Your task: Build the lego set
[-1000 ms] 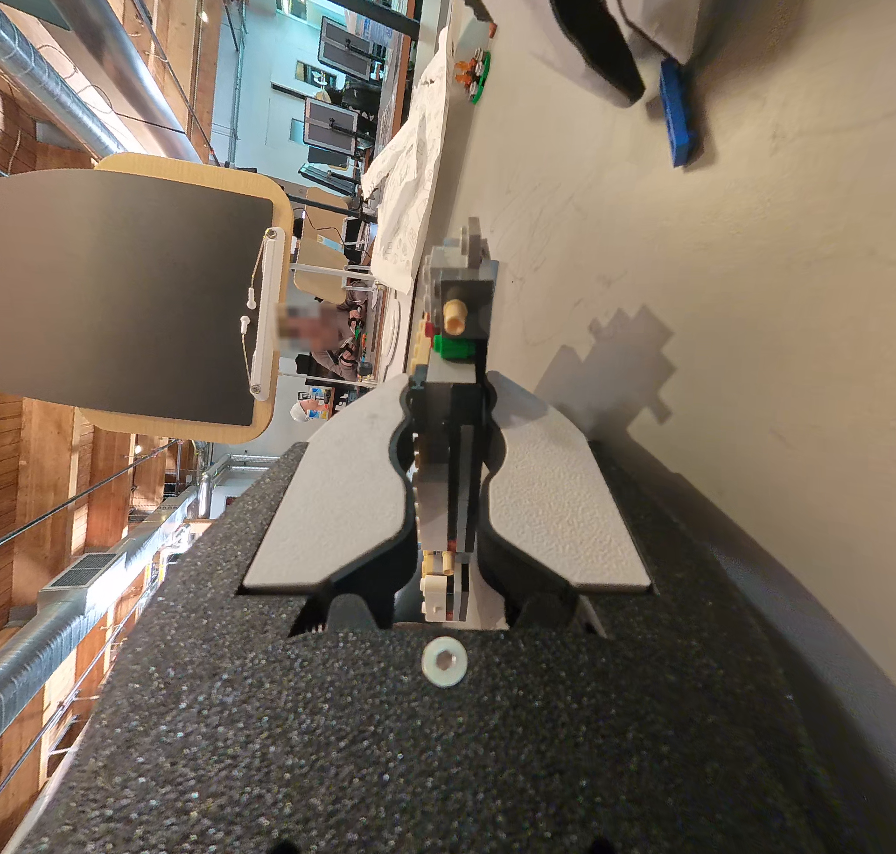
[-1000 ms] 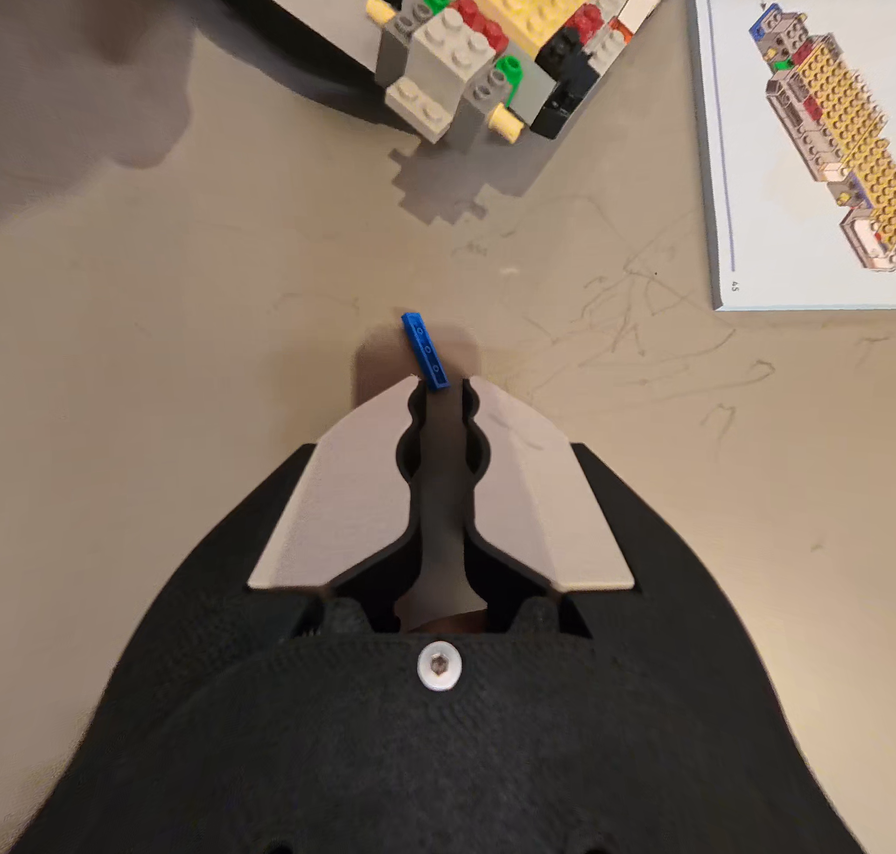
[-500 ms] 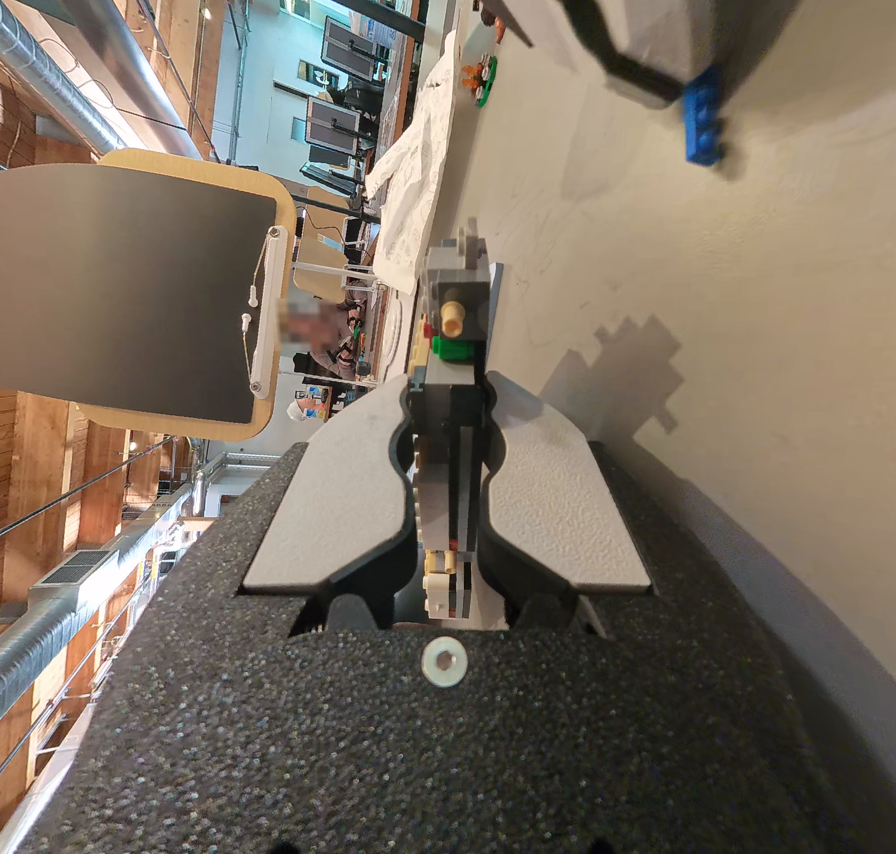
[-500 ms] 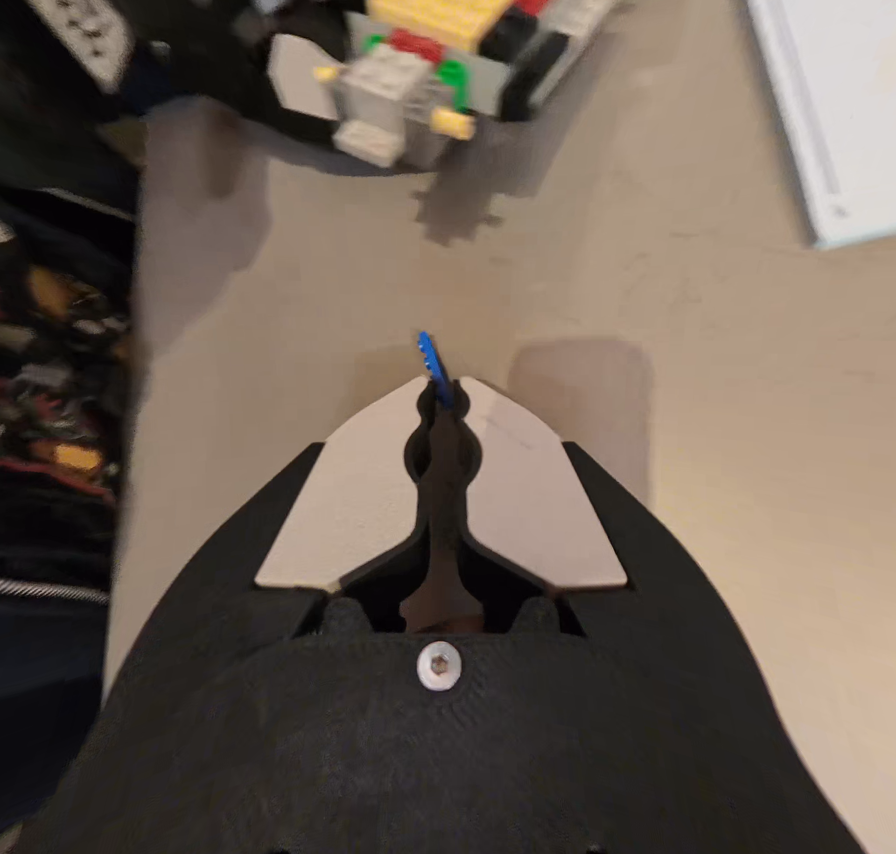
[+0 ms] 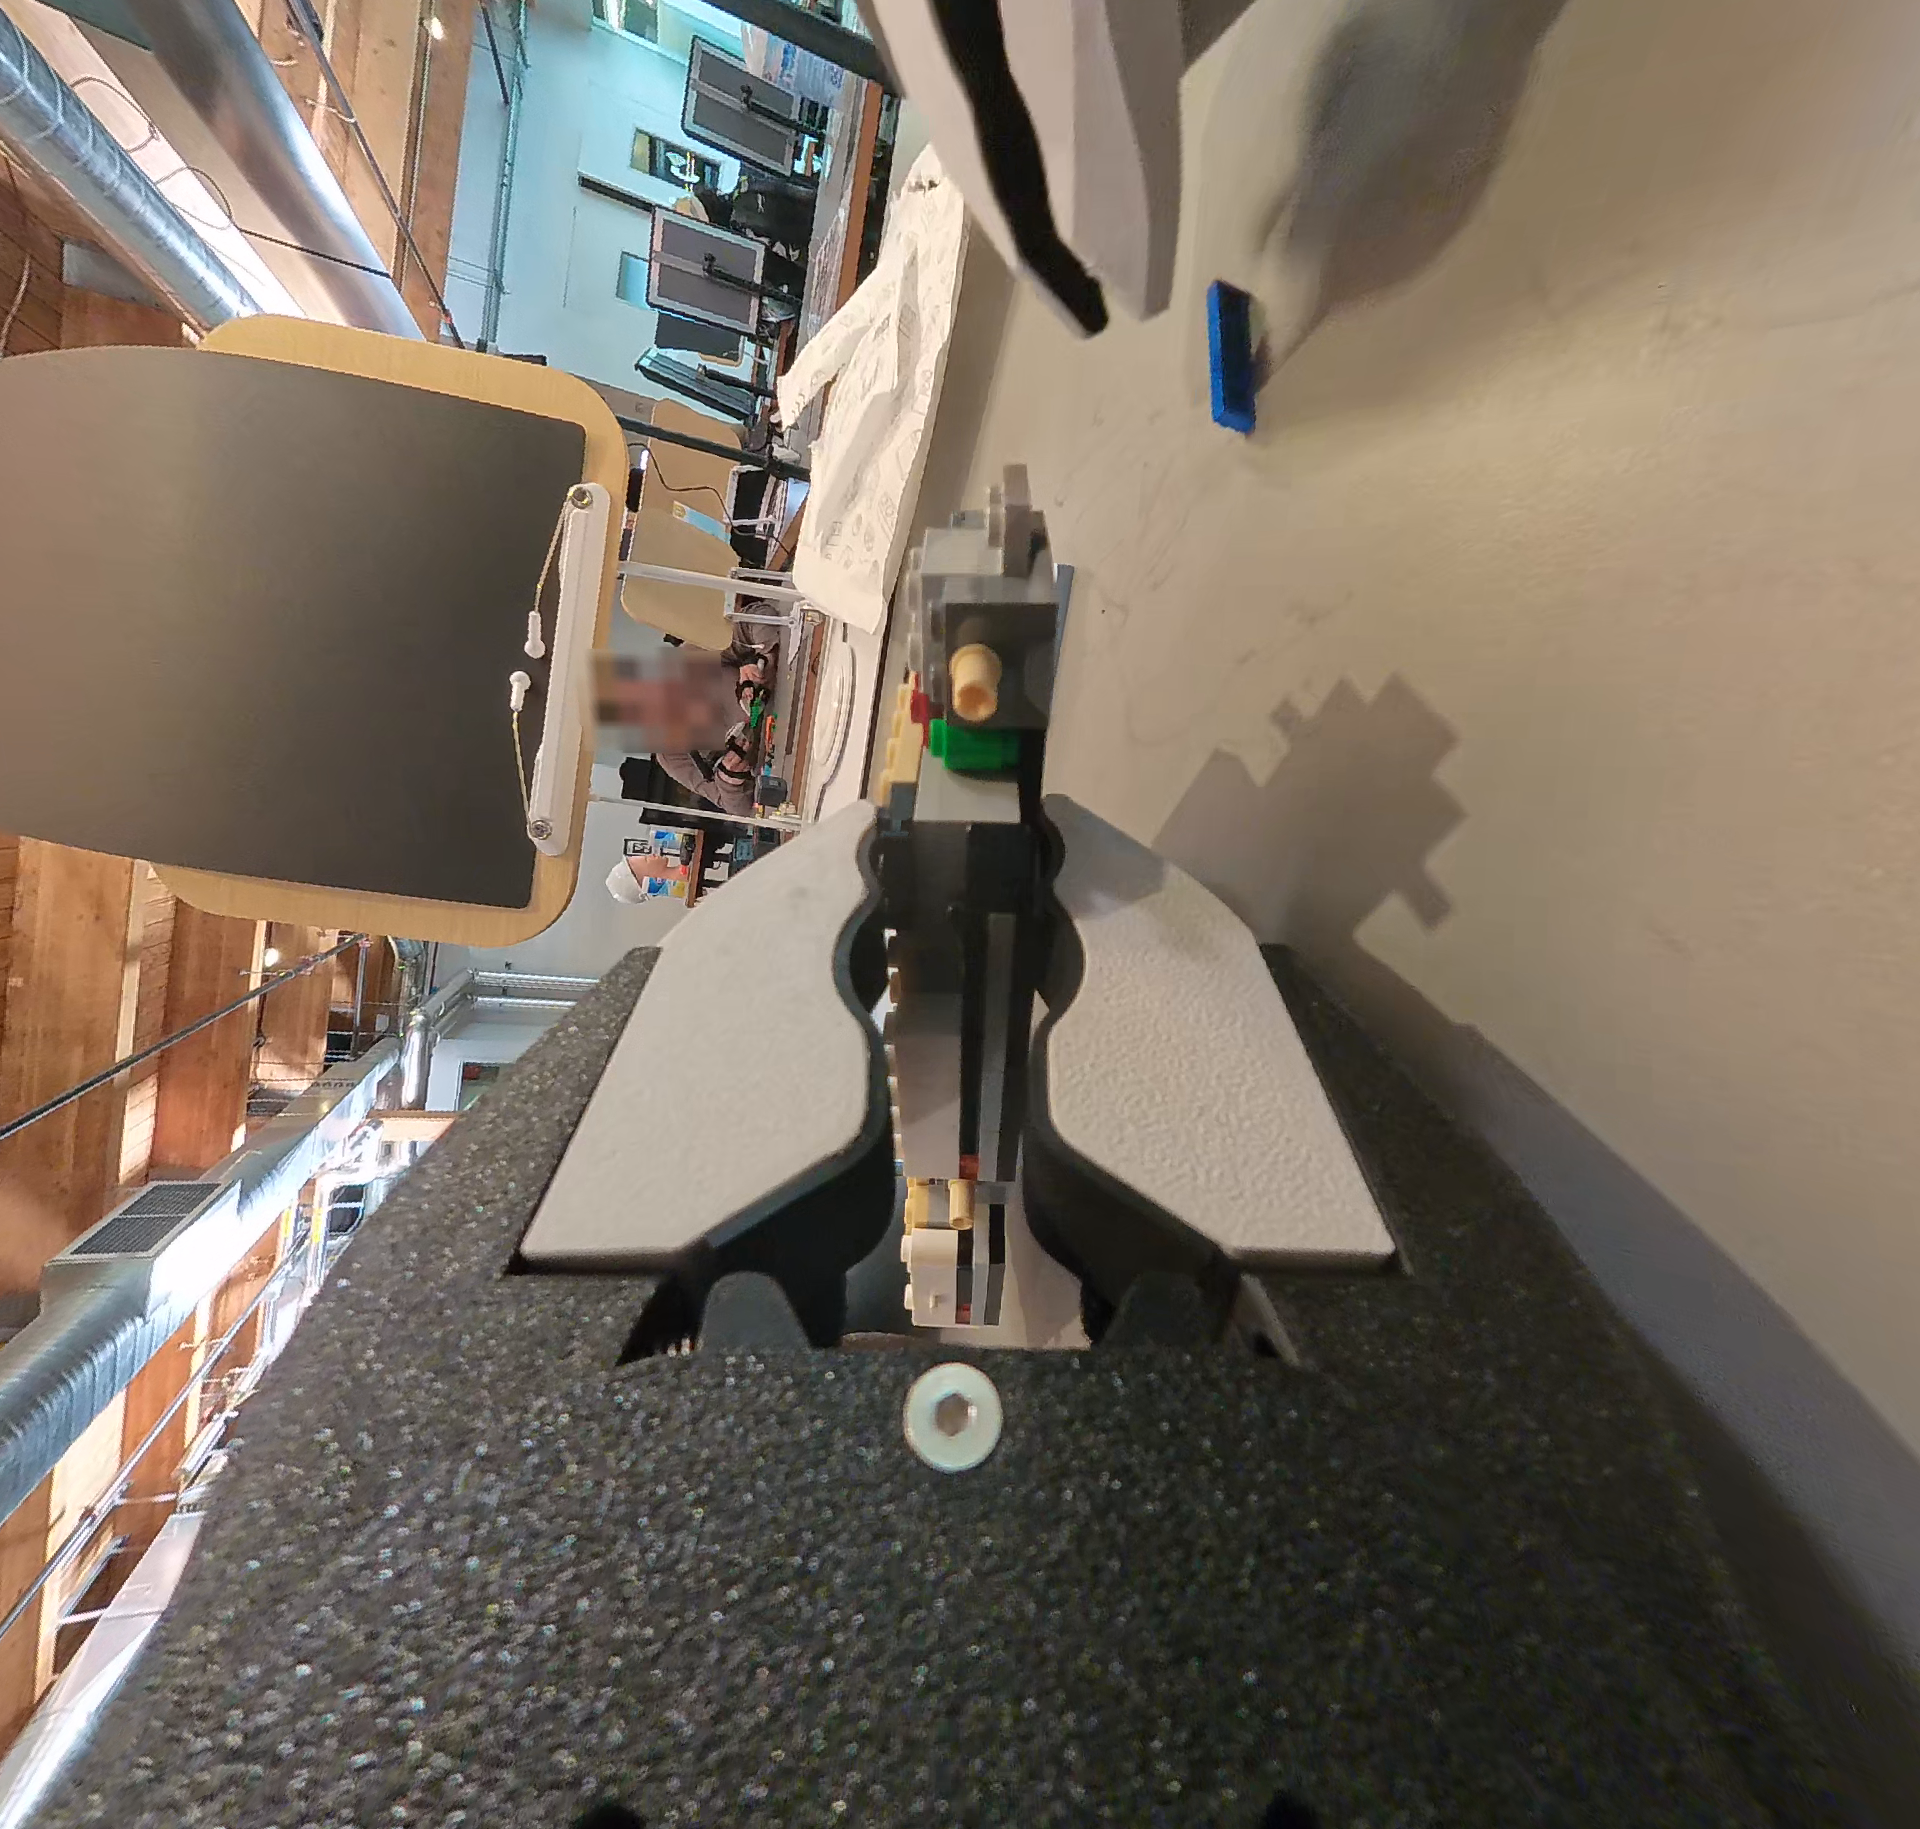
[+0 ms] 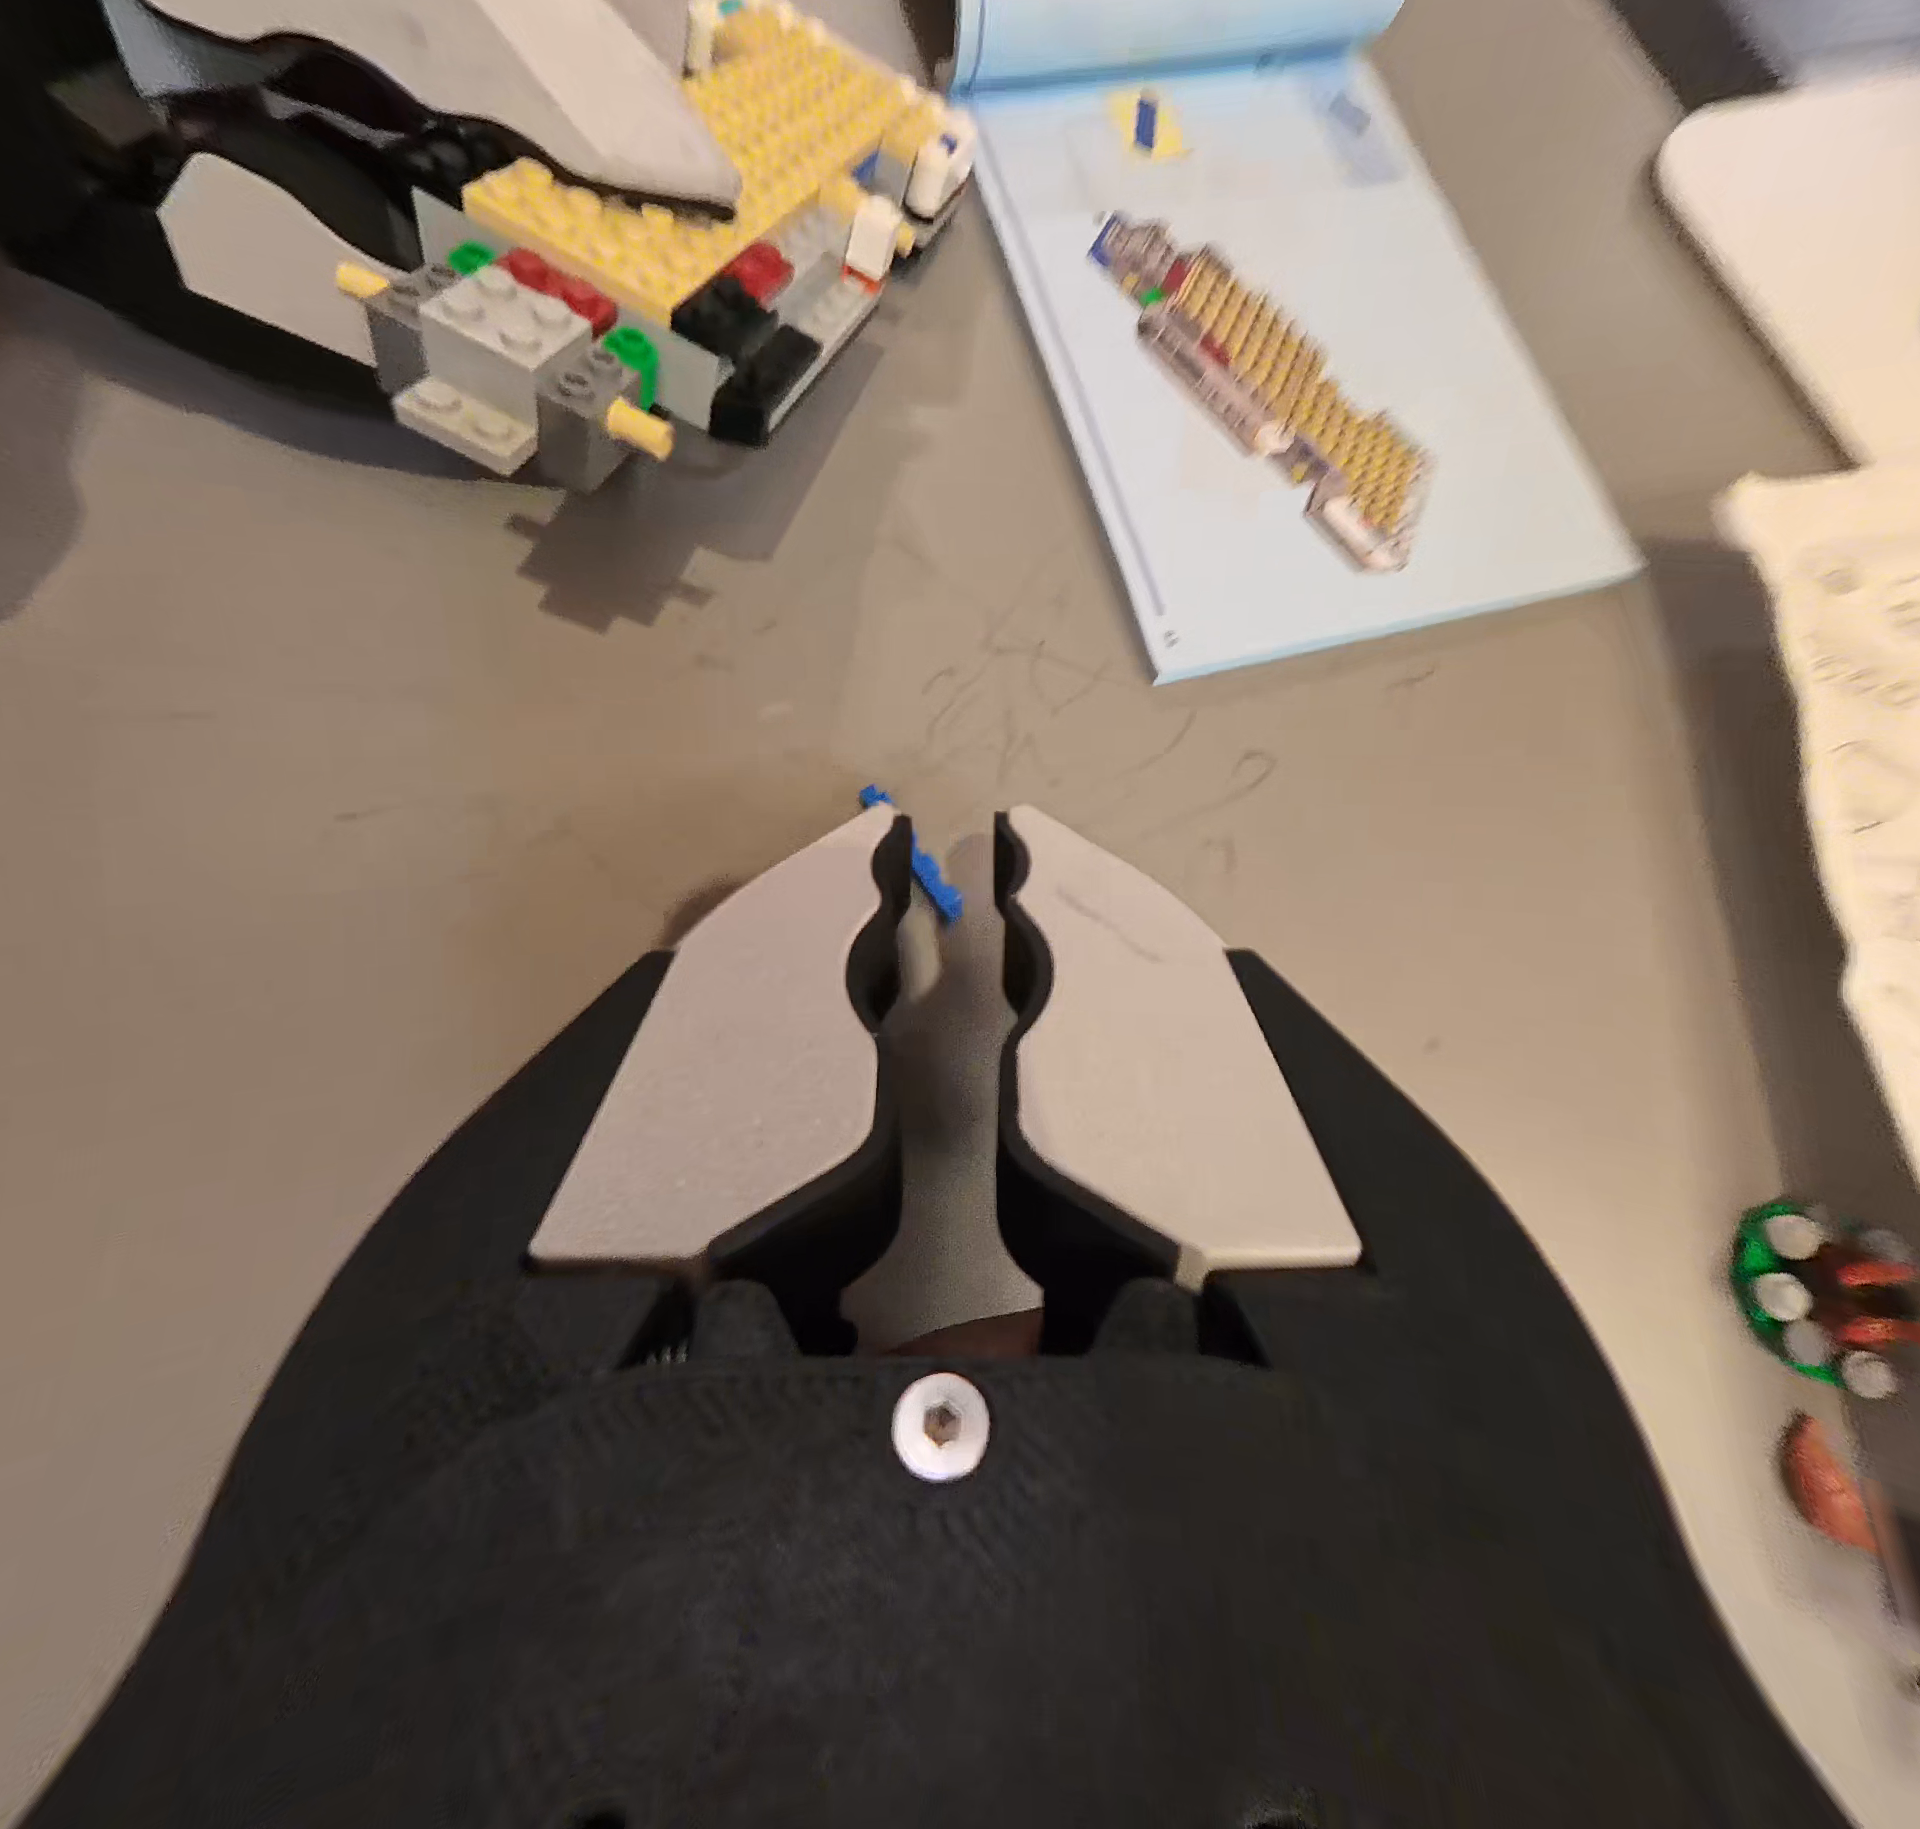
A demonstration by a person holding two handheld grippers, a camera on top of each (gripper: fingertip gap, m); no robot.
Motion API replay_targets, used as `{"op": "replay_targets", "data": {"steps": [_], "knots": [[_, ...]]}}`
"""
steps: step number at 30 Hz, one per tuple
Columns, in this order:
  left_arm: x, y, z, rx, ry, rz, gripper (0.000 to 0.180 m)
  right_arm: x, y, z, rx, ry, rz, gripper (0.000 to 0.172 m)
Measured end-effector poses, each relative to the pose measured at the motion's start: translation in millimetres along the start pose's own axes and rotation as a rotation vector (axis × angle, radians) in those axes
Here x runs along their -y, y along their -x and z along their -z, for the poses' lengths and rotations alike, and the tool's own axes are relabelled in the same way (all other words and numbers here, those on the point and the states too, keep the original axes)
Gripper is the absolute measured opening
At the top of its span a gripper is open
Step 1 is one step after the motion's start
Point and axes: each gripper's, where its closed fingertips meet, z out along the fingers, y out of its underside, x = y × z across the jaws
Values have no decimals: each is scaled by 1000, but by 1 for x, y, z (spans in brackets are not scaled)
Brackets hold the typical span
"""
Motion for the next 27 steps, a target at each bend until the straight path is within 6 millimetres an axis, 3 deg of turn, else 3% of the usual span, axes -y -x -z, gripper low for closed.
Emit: {"op": "replay_targets", "data": {"steps": [1,14,21,27], "knots": [[0,0,0,0,0,0,24,1,0,-1,-12,-7,29,14],[-2,1,0,2,1,10,24,-22,25,-5,16,113,110,5],[-2,-1,-1,-4,3,7,24,-7,6,-10,-74,46,74,17],[-2,3,0,-1,3,23,24,-17,9,-5,-43,110,25,17]]}}
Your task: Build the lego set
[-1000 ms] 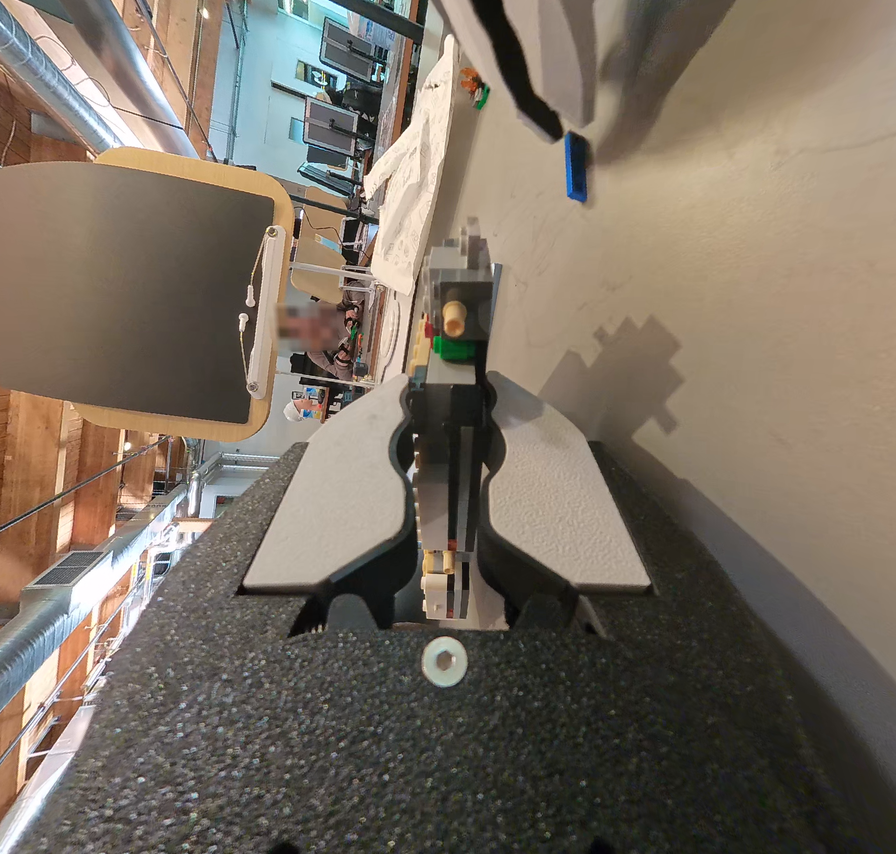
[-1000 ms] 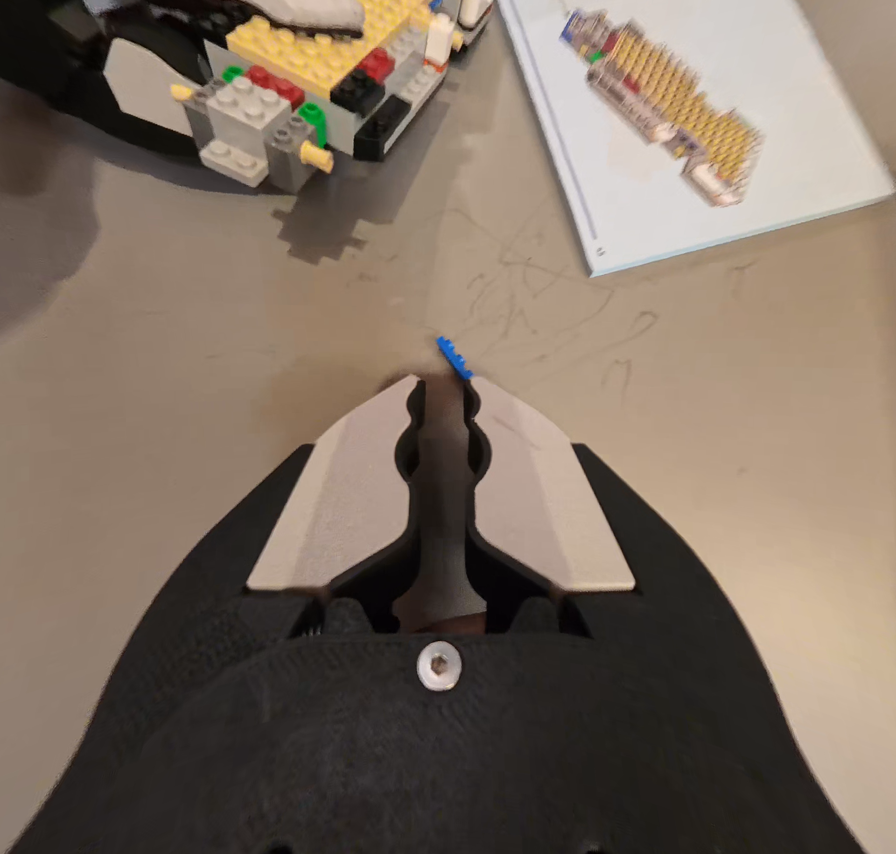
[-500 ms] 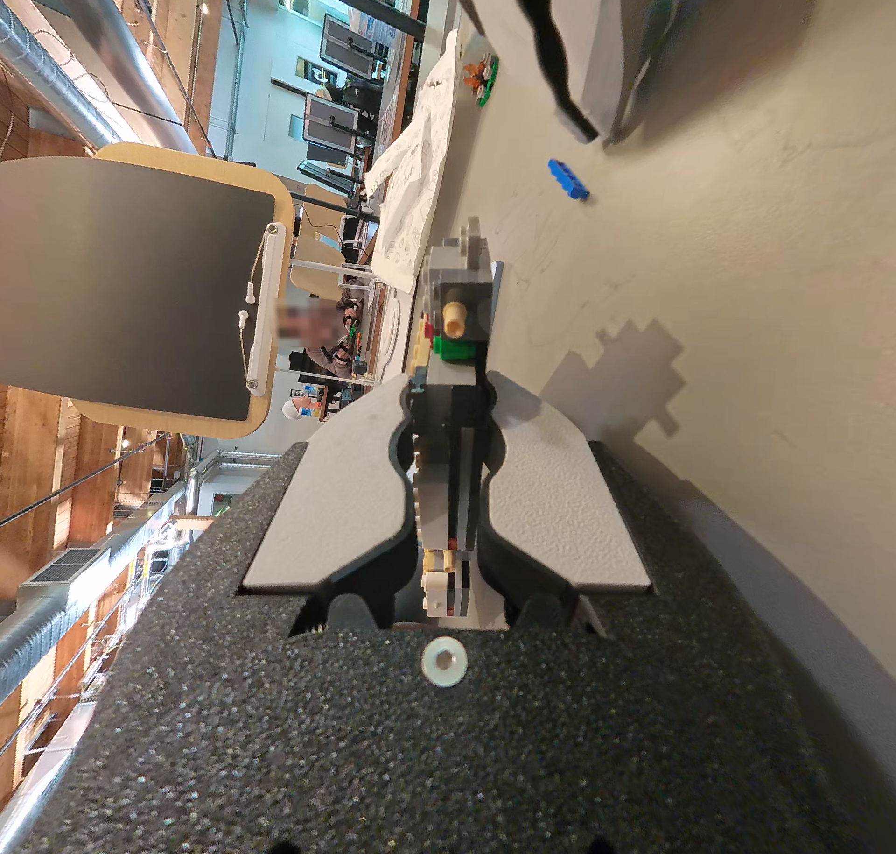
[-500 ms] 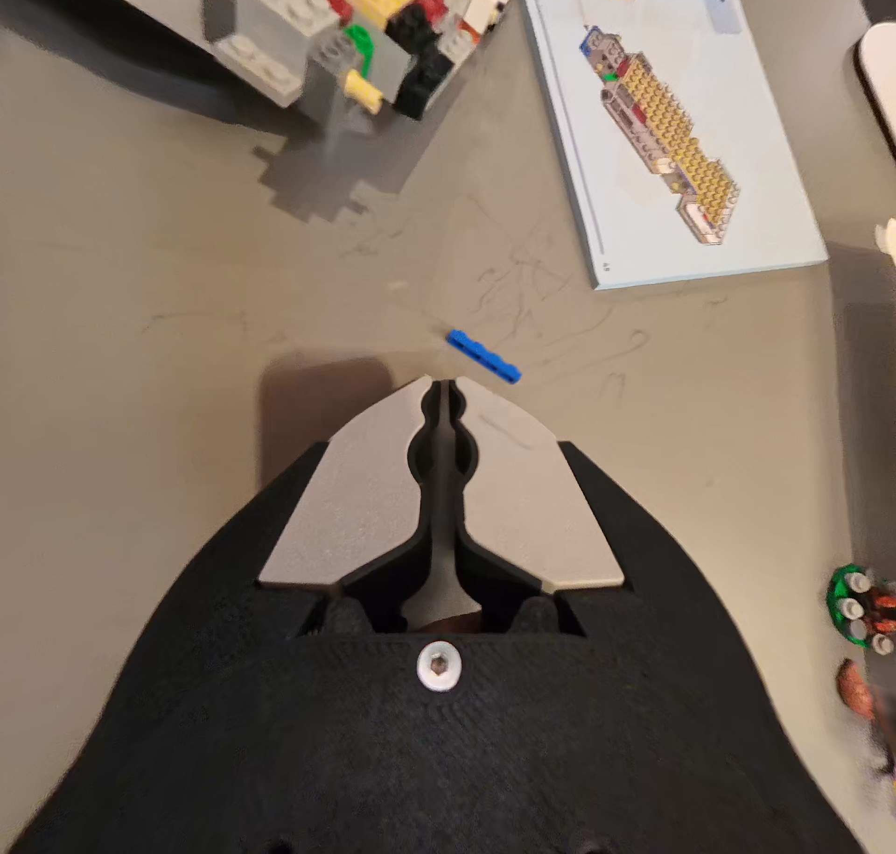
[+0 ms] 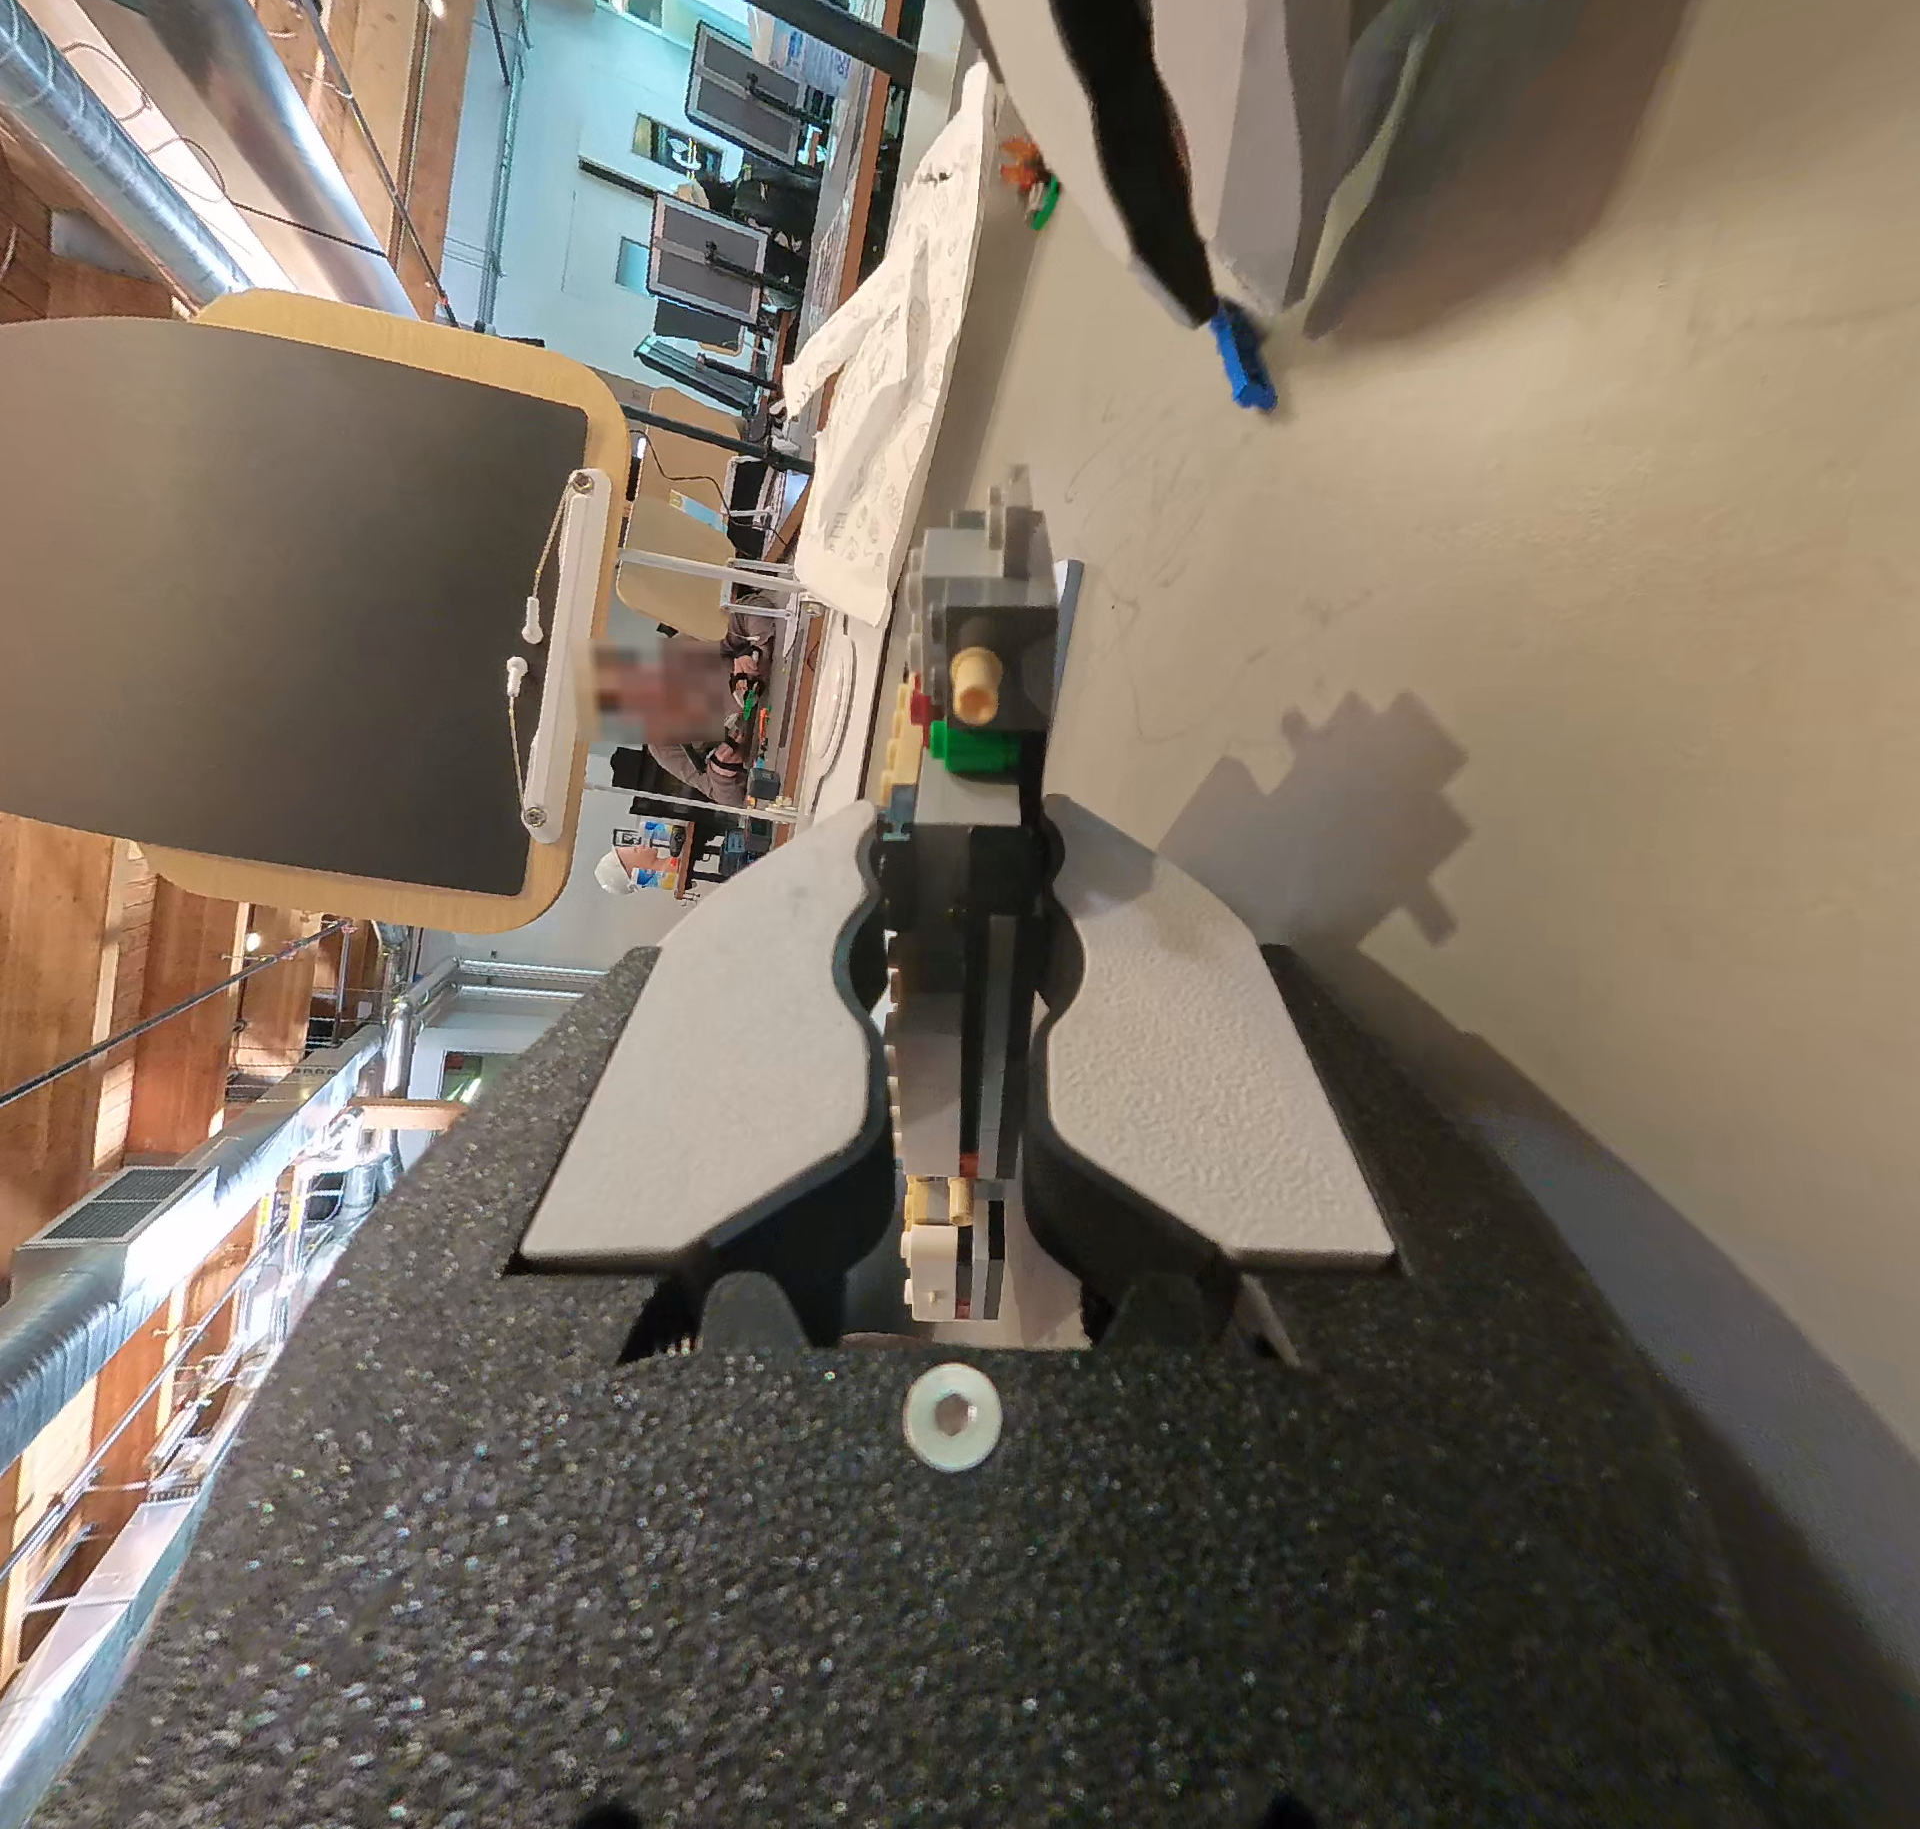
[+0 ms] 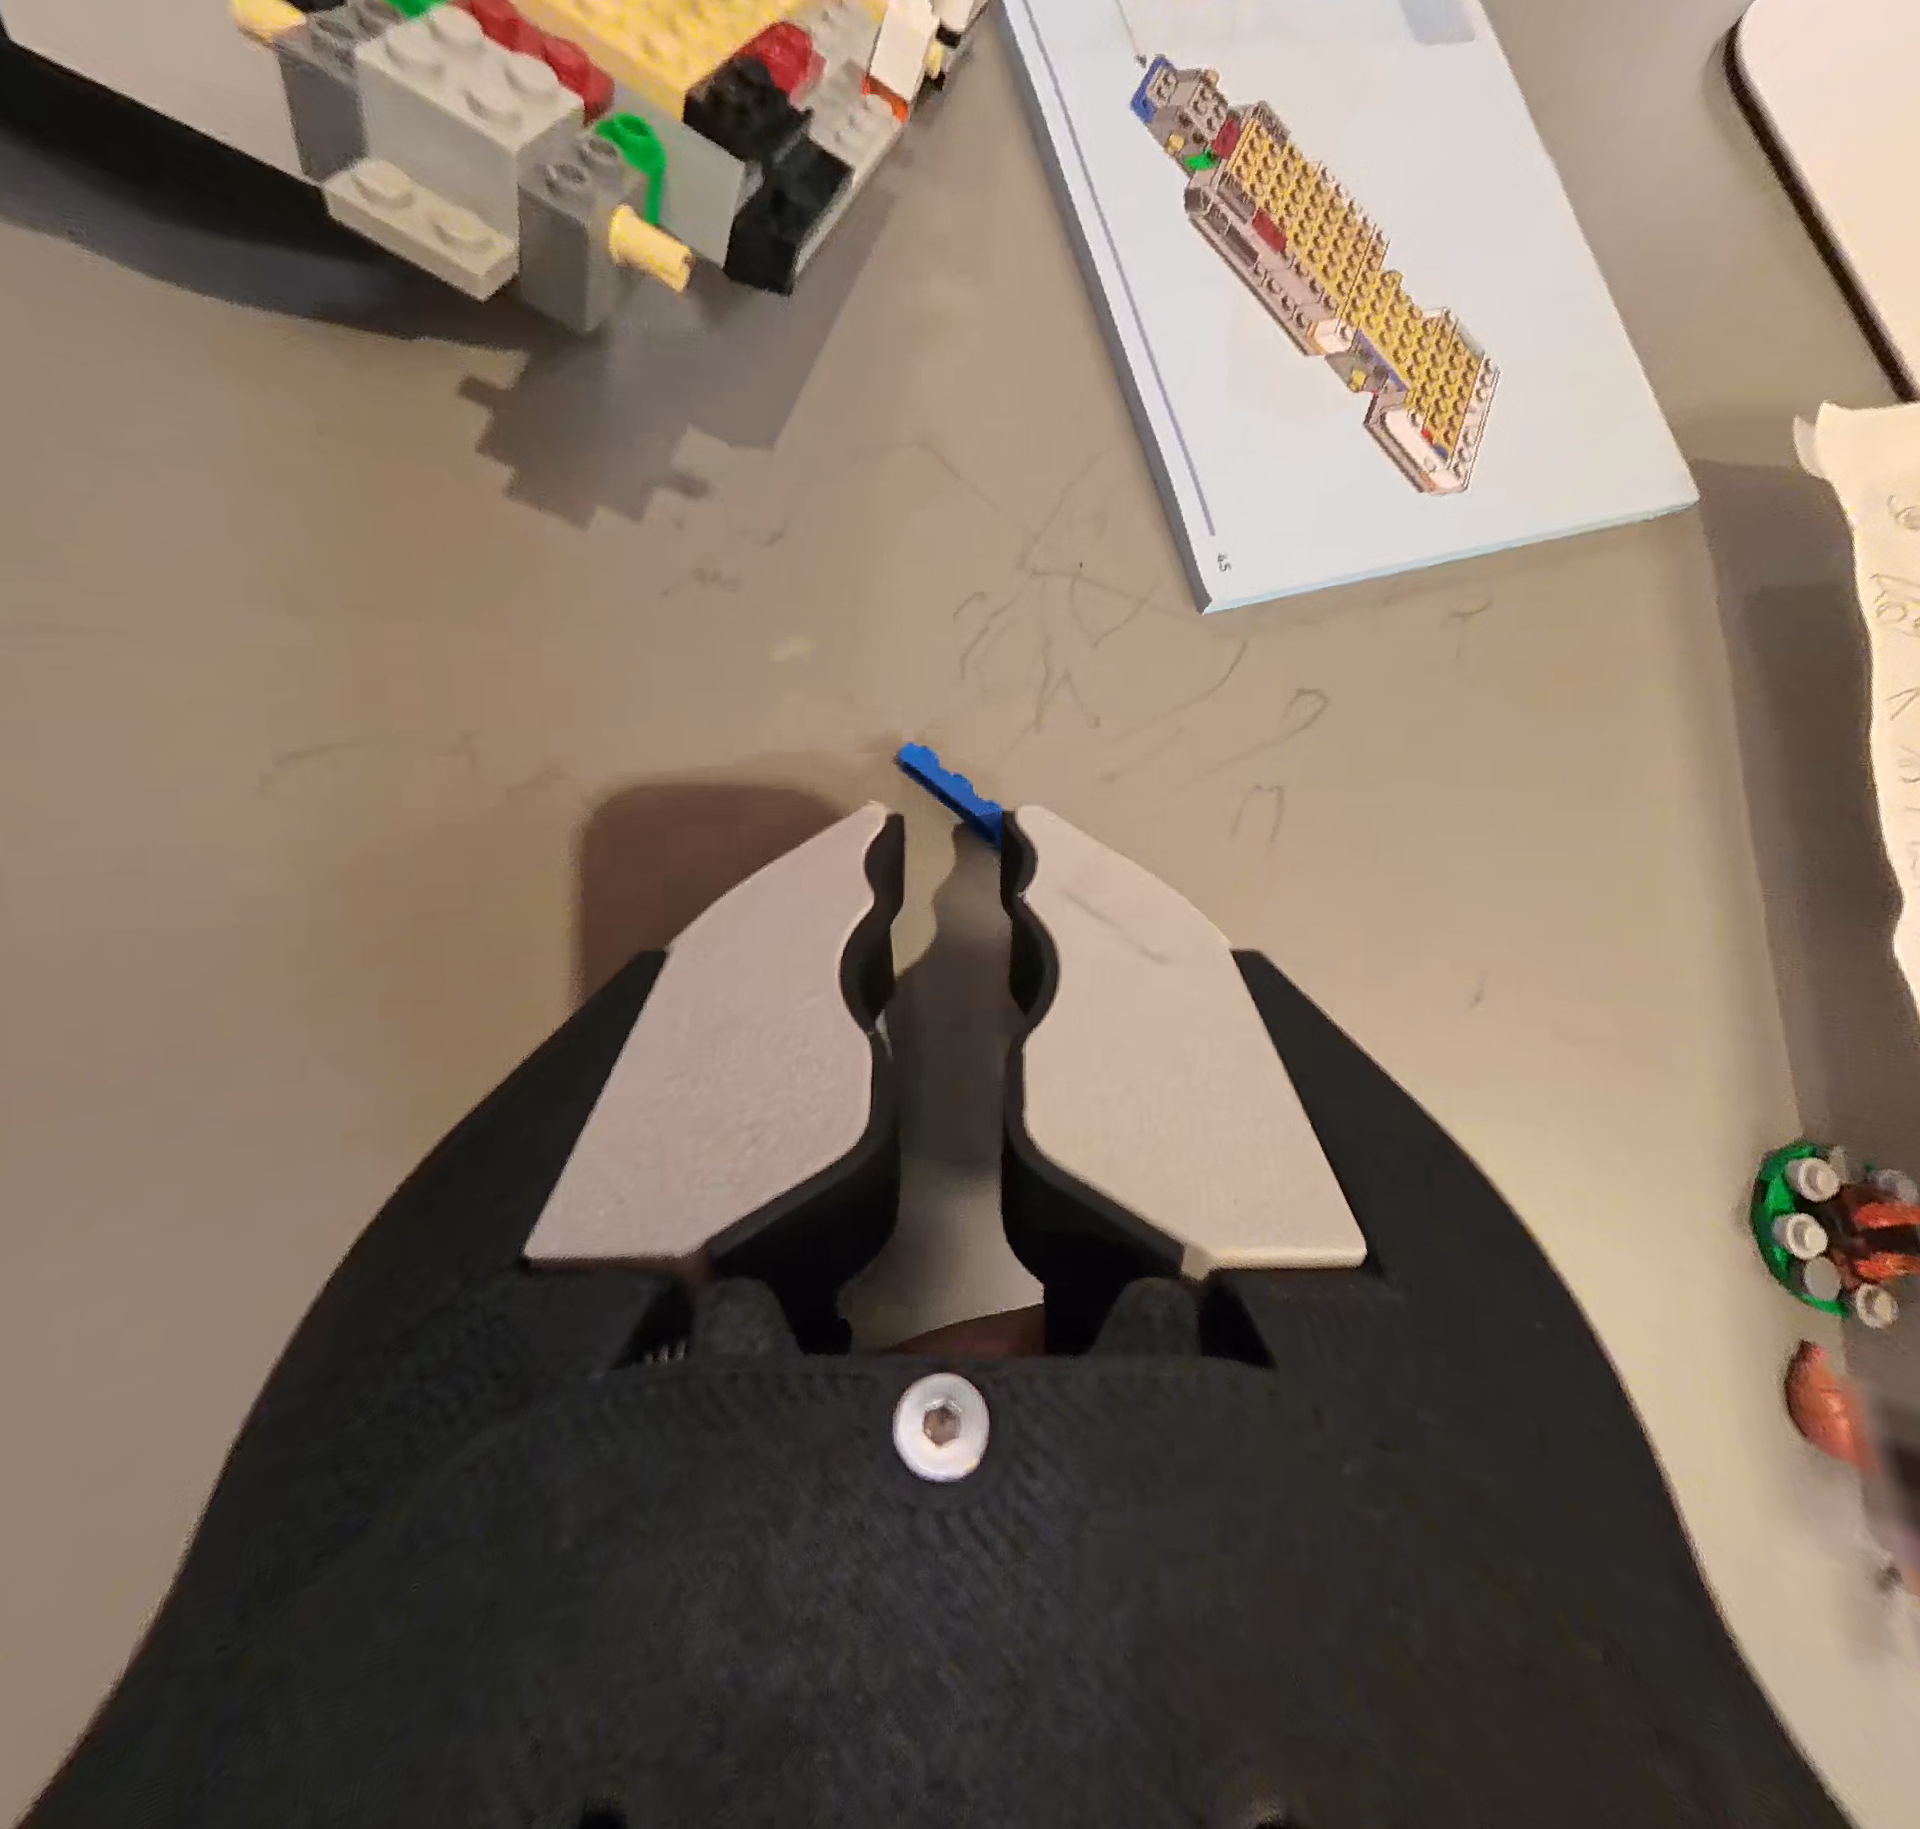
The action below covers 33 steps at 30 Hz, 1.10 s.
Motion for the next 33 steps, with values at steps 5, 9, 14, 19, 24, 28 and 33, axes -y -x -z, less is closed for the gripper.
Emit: {"op": "replay_targets", "data": {"steps": [5,9,14,19,24,28,33], "knots": [[0,0,1,-1,0,-3,24,-9,7,10,34,14,-16,19],[0,1,1,0,2,-1,24,-13,13,15,40,26,3,19],[0,-2,-1,1,3,-6,24,-19,30,17,53,31,60,12],[1,-3,-2,-2,2,-11,24,-16,23,22,-11,-3,73,19],[1,-1,0,-1,3,-7,24,-15,2,22,-60,-54,-13,20],[1,0,0,1,3,-5,24,-19,-1,19,-58,-33,-14,24],[3,0,0,3,-4,-3,24,-20,-3,17,-56,-21,-28,24]]}}
